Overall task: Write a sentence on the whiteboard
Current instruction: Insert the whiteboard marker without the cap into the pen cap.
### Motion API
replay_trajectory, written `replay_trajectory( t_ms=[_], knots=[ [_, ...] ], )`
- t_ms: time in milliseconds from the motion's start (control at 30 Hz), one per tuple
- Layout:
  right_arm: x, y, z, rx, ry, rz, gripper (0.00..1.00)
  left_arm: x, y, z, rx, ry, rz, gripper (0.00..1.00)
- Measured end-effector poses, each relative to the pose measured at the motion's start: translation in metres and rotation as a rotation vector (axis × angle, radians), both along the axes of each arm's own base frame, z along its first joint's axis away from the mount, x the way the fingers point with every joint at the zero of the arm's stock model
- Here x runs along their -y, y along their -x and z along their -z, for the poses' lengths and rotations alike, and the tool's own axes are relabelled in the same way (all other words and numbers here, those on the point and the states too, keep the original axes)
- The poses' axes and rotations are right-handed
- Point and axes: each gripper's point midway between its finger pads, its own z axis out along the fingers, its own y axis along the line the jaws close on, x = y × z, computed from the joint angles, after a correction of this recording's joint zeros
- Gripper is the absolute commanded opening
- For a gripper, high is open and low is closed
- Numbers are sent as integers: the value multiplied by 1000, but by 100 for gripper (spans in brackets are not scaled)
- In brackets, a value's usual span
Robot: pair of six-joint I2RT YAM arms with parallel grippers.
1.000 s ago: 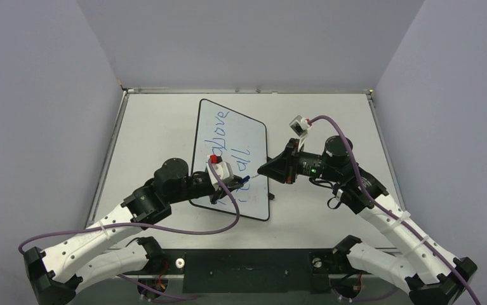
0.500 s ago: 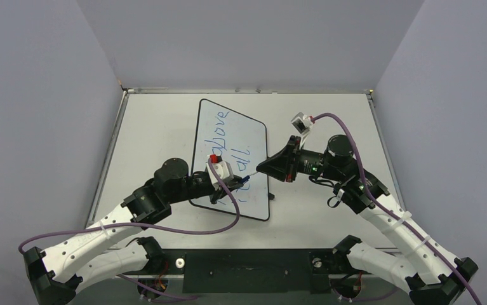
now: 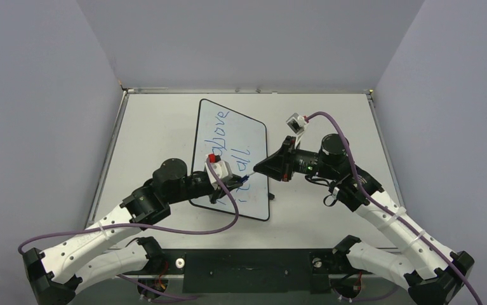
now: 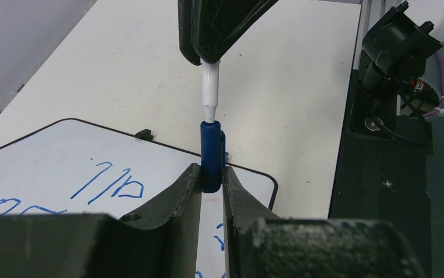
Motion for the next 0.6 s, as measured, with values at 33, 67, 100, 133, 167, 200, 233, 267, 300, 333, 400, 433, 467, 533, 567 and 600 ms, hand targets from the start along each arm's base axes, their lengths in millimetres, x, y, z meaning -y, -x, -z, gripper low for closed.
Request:
replay_trajectory(
  t_ms=[33,67,100,133,167,200,233,267,300,333,400,433,467,533,567,600],
  knots=[
    [0,0,0,0,1,1,0,0,0,0,0,0,-1,0],
    [0,0,0,1,1,3,0,0,0,0,1,1,-2,0],
    [0,-1,0,2,1,6,0,0,0,-1,1,2,-2,0],
    [0,-1,0,2,1,7,0,0,-1,-1,3,4,-2,0],
    [0,-1,0,2,2,8,0,0,-1,-2,4,5,-2,0],
    [0,-1,0,2,2,8,0,0,-1,-2,5,7,-2,0],
    [0,-1,0,2,2,8,0,0,-1,-2,6,8,-2,0],
    [0,-1,0,2,2,8,0,1,-1,-3,7,9,-2,0],
    [0,-1,0,2,2,8,0,1,-1,-3,8,10,-2,0],
    [0,-1,0,3,2,8,0,1,-1,-3,8,11,-2,0],
    [0,-1,0,3,2,6,0,1,-1,-3,8,11,-3,0],
    [-1,0,0,3,3,2,0,1,-1,-3,8,11,-3,0],
    [-2,1,1,4,4,-1,0,1,-1,-4,8,12,-2,0],
    [-3,2,2,5,7,-2,0,1,-1,-4,8,12,-3,0],
    [-4,2,3,5,10,-4,0,1,-1,-4,8,12,-3,0],
    [-6,2,5,5,16,-6,0,1,-1,-4,8,12,-3,0]
  ],
)
